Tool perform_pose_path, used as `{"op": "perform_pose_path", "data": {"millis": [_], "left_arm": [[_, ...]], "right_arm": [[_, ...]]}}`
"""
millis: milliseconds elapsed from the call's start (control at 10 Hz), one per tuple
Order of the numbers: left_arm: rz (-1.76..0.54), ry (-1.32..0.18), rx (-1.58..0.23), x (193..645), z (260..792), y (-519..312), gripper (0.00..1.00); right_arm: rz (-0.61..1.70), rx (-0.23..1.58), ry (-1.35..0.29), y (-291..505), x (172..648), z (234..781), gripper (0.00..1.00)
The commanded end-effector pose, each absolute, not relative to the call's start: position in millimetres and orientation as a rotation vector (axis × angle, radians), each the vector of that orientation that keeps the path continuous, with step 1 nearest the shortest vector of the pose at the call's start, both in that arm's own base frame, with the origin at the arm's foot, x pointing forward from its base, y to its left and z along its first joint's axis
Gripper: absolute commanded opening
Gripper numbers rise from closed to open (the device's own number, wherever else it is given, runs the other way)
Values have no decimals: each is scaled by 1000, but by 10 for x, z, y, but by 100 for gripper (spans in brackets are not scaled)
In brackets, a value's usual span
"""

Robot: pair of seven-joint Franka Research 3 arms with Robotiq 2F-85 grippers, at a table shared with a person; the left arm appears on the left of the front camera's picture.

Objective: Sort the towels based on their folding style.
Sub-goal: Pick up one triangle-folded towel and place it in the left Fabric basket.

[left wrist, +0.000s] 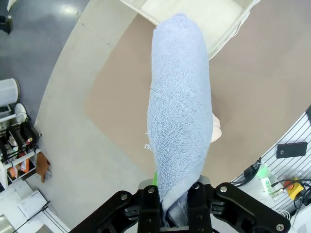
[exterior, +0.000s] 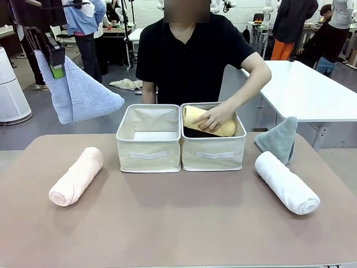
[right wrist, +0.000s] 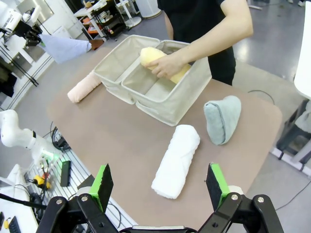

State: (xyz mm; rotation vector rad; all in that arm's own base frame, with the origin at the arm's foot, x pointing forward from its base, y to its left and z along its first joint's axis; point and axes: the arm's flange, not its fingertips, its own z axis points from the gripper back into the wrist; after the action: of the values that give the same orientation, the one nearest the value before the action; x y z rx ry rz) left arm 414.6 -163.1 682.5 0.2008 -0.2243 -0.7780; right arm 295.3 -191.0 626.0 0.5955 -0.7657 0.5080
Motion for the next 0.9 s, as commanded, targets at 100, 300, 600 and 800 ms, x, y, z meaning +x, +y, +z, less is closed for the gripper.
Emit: {"op": "perform_pose_path", "data": {"millis": [100, 300, 600, 800], "left_arm": [[-1205, -198, 174, 4574, 6884, -2153, 17], [-1430, -236, 159, 4872, 6840, -2454, 17], [-1634, -242, 193, 5126, 6669, -2732, 17], [-1639, -248, 153, 5197, 6512, -2770, 17]], "right_arm": [[511, 600, -765, -1903, 2956, 6248, 100], [511, 600, -765, -1903, 2956, 6248, 100], [511, 600, -765, -1903, 2956, 6248, 100], [511, 600, -765, -1903, 2956, 6248, 100]]}}
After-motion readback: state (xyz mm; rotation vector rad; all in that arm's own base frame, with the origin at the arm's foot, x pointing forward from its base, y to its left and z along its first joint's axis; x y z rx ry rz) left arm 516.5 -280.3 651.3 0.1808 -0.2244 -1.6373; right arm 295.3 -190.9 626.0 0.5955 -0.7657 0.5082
